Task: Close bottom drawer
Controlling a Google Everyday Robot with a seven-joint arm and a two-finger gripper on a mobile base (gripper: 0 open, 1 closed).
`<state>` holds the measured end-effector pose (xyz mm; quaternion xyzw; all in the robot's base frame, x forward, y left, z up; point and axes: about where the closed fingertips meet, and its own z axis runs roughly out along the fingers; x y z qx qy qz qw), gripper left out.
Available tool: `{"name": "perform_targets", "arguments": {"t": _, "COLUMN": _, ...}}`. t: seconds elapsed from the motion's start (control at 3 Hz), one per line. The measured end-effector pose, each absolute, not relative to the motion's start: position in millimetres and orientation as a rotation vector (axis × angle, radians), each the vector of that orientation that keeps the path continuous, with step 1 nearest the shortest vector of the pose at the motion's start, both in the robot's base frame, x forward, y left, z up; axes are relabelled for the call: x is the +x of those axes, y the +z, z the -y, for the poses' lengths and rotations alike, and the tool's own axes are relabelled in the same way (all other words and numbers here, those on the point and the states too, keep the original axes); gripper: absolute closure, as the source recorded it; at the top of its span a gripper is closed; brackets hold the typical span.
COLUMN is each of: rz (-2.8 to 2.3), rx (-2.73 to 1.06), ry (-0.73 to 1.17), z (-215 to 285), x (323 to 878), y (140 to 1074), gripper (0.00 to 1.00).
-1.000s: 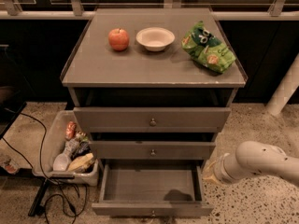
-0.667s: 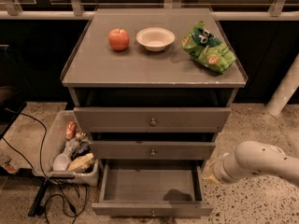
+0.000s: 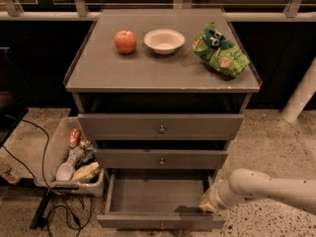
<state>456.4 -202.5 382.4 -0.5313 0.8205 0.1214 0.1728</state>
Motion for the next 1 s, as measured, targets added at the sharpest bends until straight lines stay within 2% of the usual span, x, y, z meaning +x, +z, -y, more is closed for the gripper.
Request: {"name": "perform_targets", "arguments": {"t": 1.0, "rz": -2.331, "rx": -1.548, "ry": 0.512, "z": 171, "x": 418, "y": 255, "gripper": 1.0}}
